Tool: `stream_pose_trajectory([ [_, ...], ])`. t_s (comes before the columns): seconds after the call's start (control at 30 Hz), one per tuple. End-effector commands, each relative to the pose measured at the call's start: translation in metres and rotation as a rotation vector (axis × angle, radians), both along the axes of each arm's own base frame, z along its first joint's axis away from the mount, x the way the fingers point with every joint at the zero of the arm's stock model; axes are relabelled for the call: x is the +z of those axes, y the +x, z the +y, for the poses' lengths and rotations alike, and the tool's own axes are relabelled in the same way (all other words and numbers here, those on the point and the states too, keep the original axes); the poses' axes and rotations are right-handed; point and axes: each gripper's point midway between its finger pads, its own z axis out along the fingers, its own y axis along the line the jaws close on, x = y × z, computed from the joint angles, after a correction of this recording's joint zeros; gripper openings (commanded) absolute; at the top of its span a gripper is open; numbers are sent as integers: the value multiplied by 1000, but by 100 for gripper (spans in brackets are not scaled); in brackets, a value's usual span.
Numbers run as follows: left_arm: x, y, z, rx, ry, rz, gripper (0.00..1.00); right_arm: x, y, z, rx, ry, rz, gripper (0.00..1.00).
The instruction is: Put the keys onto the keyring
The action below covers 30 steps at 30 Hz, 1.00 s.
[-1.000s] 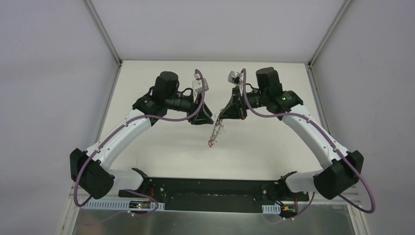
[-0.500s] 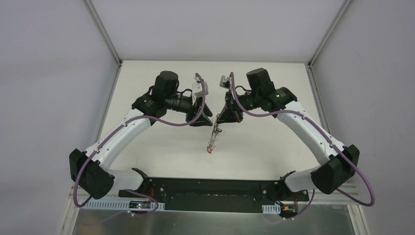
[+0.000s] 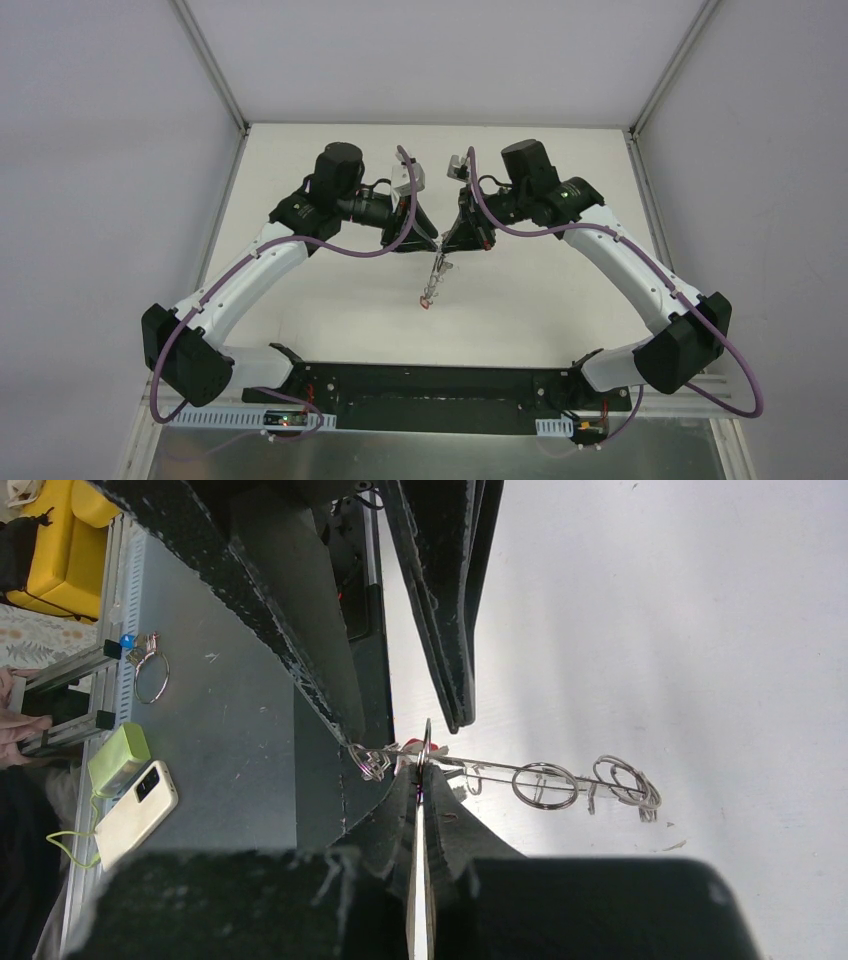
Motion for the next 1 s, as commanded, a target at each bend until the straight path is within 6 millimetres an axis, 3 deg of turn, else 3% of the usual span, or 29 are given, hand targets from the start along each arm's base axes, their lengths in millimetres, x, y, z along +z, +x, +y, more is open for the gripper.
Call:
stream_pose_trajectory([
  [0.0,17,0,-3,-32,-45,-39,36,23,-1,5,30,60,-55,0],
  [0.43,8,0,-6,-44,-25,-19,38,25,-2,5,29,71,-65,0],
  [0.8,4,-3,-8,-57,-22,-4,18,22,0,6,20,68,-57,0],
  [0.97,3,-5,-9,-65,-23,4,4,22,1,6,18,68,-56,0],
])
